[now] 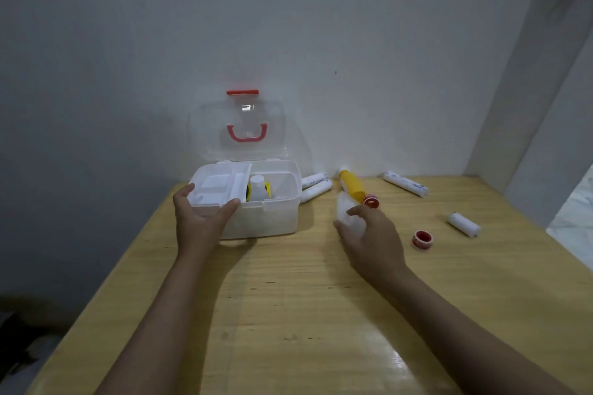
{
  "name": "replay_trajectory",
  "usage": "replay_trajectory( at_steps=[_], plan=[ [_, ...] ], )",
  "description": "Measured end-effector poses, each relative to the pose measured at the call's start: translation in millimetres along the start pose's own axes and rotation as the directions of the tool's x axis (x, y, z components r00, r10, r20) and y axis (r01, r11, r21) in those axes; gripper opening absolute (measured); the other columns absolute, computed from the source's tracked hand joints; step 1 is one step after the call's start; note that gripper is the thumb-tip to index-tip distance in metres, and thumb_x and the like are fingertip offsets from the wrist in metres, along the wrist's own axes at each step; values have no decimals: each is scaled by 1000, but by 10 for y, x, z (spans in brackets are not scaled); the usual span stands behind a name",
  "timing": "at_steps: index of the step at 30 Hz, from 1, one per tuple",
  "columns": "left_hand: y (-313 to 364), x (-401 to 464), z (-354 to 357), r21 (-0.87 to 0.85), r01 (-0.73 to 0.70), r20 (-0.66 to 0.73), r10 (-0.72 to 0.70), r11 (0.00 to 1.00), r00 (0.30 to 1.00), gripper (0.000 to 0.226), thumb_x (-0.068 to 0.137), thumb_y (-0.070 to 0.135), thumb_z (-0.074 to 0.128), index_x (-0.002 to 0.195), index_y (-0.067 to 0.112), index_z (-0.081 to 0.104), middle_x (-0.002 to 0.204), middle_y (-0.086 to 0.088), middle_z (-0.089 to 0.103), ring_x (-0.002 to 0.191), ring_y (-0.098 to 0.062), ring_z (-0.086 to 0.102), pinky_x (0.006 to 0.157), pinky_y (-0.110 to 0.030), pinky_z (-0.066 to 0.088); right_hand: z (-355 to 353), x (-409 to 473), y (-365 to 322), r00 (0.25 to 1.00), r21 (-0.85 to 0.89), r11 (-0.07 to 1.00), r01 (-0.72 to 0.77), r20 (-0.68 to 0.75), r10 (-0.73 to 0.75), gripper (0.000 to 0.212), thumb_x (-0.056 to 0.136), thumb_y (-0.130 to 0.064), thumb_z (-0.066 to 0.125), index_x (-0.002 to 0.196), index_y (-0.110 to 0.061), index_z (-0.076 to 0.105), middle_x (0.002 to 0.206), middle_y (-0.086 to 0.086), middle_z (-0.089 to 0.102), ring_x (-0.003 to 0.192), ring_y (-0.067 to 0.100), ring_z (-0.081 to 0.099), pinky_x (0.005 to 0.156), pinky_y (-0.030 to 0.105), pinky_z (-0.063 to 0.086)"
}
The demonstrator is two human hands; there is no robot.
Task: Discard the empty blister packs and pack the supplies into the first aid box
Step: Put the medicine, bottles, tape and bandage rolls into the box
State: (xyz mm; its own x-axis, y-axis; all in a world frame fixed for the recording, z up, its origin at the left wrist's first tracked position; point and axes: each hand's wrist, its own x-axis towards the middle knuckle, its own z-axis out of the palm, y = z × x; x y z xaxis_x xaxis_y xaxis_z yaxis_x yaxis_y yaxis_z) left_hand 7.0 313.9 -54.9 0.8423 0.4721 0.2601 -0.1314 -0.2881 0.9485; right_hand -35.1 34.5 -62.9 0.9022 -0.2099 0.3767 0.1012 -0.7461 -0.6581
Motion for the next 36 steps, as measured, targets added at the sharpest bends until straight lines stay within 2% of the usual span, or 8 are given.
replay_trajectory(
  at_steps=[3,7,12,19,24,27,30,36],
  plan=[
    [-2,-8,0,10,-13,-3,13,1000,1000,90,65,36,84,136,23,30,143,-3,38,129,-22,40,102,-40,41,-90,48,-10,985,317,946,-74,-124,119,19,89,-40,56,105,-29,59,97,-4,66,89,17,61,71,31,46],
    [-6,1,-3,11,-23,1,23,1000,1000,89,66,34,84,136,22,30,143,-3,37,128,-22,40,102,-39,42,-124,193,41,969,458,881,-120,-141,205,15,95,-32,48,92,-32,62,84,-15,61,87,12,60,69,43,57],
    [2,-1,13,16,-26,-14,26,1000,1000,87,66,33,84,135,21,32,143,-1,38,130,-21,39,104,-37,38,-166,271,74,962,499,852,-160,-113,247,17,97,-26,47,95,-24,64,87,-15,54,82,9,56,64,47,60],
    [10,-5,13,16,-24,-18,24,1000,1000,86,66,33,84,135,20,33,143,-1,38,130,-20,38,101,-32,37,-236,348,111,982,477,870,-123,-68,176,13,96,-24,48,100,-27,61,89,-5,56,86,22,64,47,19,52],
    [10,-14,20,25,-22,-17,23,999,1000,88,65,33,84,135,20,33,143,-1,38,129,-21,39,101,-34,39,-300,439,36,996,536,841,-75,-7,93,25,88,-13,61,106,-30,57,101,4,59,89,23,68,62,29,59],
    [19,-15,20,15,-24,-17,24,1000,1000,88,65,33,85,135,20,33,143,0,37,129,-19,38,96,-29,37,-351,587,-127,995,512,859,9,-86,41,26,89,-13,60,110,-29,56,101,-3,59,96,21,65,67,39,61],
    [21,-24,18,17,-25,-14,25,1000,1000,89,65,33,84,136,21,33,143,0,36,129,-19,37,93,-28,38,-350,781,-356,993,573,818,56,-121,17,27,88,-15,59,111,-30,56,110,5,61,99,23,65,65,39,62],
    [12,-32,18,10,-31,-13,31,999,999,88,65,32,84,135,22,32,141,0,36,126,-19,38,91,-30,42,-98,1065,-791,992,564,820,-101,116,43,31,89,-17,59,119,-21,57,97,15,67,70,29,71,62,44,61]
  ],
)
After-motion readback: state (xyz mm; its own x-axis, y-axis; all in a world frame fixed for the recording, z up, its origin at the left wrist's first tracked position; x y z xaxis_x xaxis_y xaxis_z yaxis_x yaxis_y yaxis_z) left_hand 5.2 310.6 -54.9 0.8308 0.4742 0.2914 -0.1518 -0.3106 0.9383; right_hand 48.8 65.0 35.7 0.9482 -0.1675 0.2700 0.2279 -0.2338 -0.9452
